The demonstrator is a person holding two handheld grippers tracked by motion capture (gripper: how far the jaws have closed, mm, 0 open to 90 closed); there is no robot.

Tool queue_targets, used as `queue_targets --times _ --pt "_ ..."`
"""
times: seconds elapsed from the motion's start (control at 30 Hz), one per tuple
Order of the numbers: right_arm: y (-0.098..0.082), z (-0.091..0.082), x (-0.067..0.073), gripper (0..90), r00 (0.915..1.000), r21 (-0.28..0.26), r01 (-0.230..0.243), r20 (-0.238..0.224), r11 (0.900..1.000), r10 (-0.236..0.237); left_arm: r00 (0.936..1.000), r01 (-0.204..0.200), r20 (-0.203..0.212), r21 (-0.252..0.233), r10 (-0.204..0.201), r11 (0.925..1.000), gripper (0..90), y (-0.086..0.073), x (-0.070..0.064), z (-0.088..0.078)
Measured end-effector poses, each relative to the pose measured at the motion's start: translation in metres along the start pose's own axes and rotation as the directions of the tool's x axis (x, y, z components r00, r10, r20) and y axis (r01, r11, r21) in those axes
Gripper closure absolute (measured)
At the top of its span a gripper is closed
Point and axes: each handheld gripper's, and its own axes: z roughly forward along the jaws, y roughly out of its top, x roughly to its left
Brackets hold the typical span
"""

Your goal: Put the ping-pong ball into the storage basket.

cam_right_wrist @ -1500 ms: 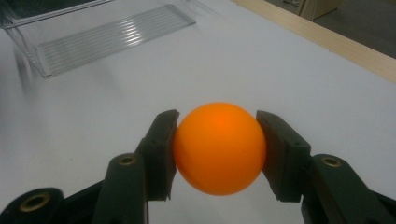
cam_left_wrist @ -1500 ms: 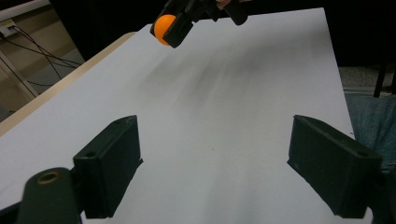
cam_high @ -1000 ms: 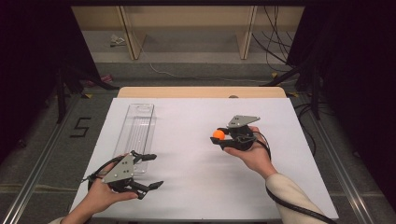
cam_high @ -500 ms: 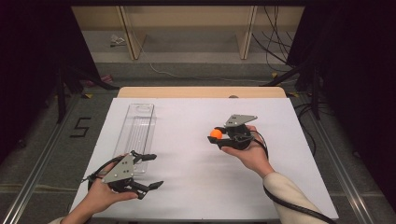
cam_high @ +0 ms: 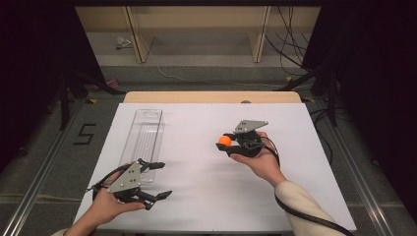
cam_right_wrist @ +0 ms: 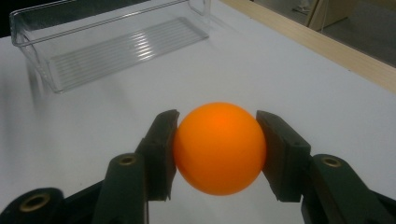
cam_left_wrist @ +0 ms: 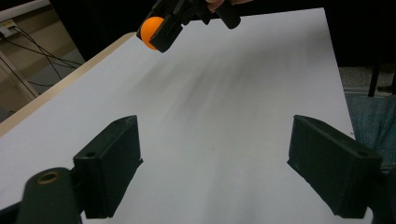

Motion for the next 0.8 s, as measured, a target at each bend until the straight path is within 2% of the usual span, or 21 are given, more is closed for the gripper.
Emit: queue_targets --times 0.8 --pt "0.0070 0.0097 0.0040 51.5 0.9998 -0.006 0.009 -0.016 1.000 -0.009 1.0000 0.000 0.001 0.000 0.000 1.0000 16.6 -0.0001 0.0001 0.0000"
